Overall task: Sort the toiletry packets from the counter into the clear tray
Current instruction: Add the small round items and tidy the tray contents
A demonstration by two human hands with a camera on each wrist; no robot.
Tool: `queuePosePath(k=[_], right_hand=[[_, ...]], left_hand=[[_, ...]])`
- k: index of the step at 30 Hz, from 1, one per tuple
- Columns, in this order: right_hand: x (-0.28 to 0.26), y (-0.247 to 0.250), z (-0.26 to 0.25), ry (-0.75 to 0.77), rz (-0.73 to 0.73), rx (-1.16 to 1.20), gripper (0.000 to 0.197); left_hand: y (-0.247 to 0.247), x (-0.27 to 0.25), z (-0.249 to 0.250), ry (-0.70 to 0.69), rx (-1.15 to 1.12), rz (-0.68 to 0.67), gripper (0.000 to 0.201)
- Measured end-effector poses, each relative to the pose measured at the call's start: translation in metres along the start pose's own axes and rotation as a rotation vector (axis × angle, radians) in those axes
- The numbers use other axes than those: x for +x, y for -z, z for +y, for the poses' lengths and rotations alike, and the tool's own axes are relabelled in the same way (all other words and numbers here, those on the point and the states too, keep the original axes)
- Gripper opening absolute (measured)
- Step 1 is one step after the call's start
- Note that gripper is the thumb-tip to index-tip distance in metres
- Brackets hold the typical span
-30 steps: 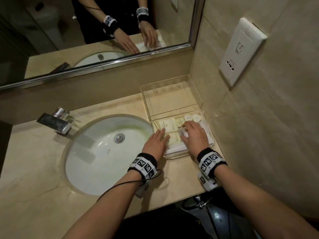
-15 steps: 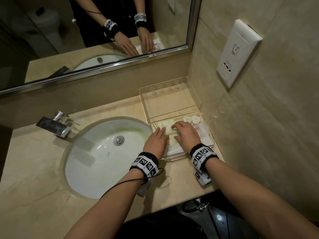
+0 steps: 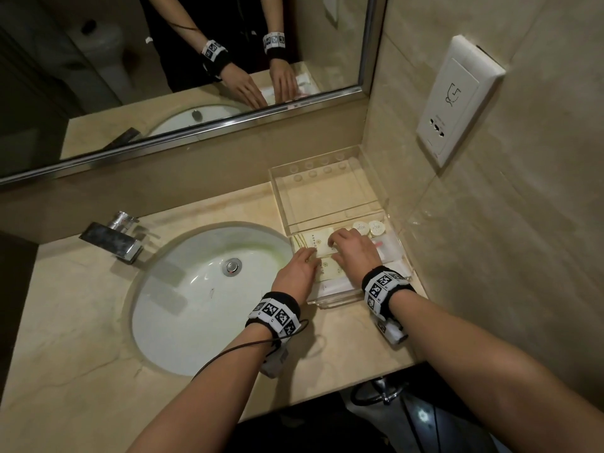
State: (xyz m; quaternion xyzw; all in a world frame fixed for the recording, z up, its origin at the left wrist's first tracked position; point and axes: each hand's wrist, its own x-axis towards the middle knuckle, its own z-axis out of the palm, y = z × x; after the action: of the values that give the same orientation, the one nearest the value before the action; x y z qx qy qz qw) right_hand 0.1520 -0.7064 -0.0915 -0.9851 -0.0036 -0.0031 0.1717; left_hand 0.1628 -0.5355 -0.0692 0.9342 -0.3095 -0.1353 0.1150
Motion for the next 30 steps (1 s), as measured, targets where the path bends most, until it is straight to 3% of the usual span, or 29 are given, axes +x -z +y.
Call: queuePosePath(k=[5, 9, 14, 18, 23, 26, 30], right_hand=[[-0.001, 0.003, -0.001, 0.008, 0.003, 0.042, 0.024], [-0.016, 0.015, 0.005, -0.092, 0.122, 0.257, 0.019], [-0.055, 0.023, 0.016, -0.257, 0.214, 0.45, 0.007], [-0.077, 0.022, 0.022, -0.403, 0.239, 0.531, 0.008], [-0.098, 0.02, 0.026, -0.647, 0.316, 0.674, 0.004], [-0.111, 0.017, 0.027, -0.882, 0.304, 0.737, 0.007], [-0.121, 0.01, 0.026, -1.152, 0.285, 1.159, 0.008]], left_hand=[[0.0, 0.002, -0.002, -0.009, -0.029, 0.049, 0.035], [0.007, -0.001, -0.007, 0.043, -0.214, 0.183, 0.026], [0.006, -0.021, -0.015, 0.289, -0.477, 0.229, 0.01], [-0.002, -0.036, -0.018, 0.49, -0.655, 0.165, 0.006], [-0.018, -0.047, -0.025, 0.605, -0.809, 0.06, 0.014], [-0.02, -0.053, -0.024, 0.652, -0.908, 0.044, 0.016], [-0.018, -0.058, -0.02, 0.681, -0.994, 0.008, 0.013]])
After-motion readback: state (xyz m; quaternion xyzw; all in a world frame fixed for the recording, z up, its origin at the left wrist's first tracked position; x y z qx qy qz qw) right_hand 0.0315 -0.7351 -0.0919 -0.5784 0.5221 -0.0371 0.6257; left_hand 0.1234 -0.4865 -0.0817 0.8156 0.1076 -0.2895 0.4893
